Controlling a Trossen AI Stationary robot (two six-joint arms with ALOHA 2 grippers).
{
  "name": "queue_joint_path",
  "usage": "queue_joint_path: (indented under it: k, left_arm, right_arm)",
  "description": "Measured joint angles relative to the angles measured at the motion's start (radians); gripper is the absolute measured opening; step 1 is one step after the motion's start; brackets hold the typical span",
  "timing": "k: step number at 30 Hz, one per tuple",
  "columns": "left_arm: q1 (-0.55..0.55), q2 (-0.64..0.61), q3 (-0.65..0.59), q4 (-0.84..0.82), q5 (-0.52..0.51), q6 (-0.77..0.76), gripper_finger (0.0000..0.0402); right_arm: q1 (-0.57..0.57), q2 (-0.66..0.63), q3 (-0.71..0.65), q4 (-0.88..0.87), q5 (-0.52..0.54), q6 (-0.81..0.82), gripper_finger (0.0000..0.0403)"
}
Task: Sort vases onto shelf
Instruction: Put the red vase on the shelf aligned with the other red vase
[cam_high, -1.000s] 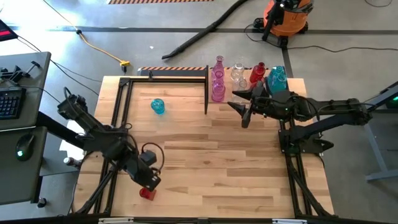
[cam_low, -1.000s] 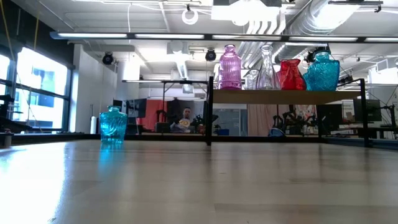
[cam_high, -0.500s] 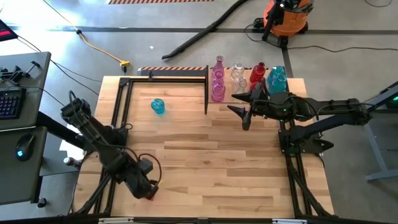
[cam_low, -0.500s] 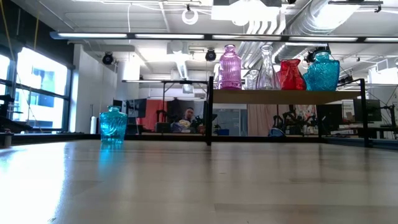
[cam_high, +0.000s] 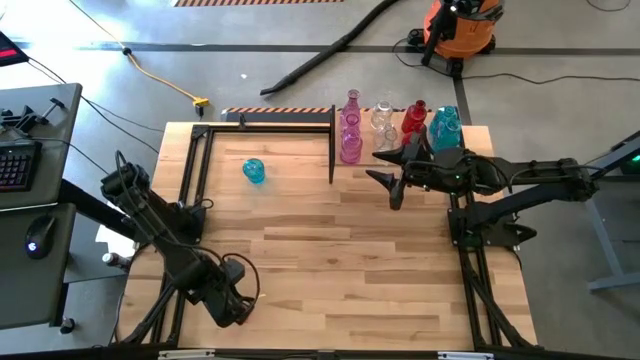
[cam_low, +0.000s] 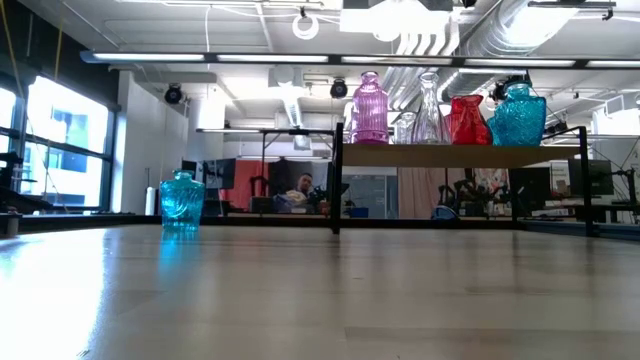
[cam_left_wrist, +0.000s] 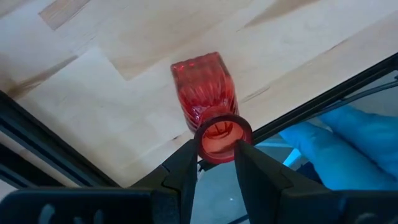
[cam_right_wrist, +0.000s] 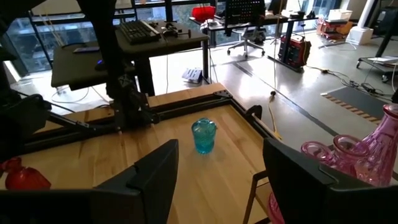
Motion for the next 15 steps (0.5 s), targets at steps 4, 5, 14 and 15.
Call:
queue_joint_path:
  k: [4, 5, 14, 15]
  left_arm:
    - [0.0, 0.001, 0.0, 0.002, 0.0, -0.001, 0.0099]
    - [0.0, 0.001, 0.0, 0.0, 0.0, -0.004, 0.0099]
    - [-0.005, 0.001, 0.0, -0.012, 0.001, -0.031, 0.0099]
    - [-0.006, 0.001, 0.0, -0.012, 0.0, -0.034, 0.0099]
  right_arm:
    - [0.0, 0.0, 0.0, 0.0, -0.019, 0.002, 0.0218]
    - [0.0, 0.0, 0.0, 0.0, -0.024, 0.001, 0.0218]
    - [0.0, 0.0, 0.0, -0.001, -0.026, 0.001, 0.0218]
    - [0.0, 0.0, 0.0, 0.0, -0.026, 0.0, 0.0218]
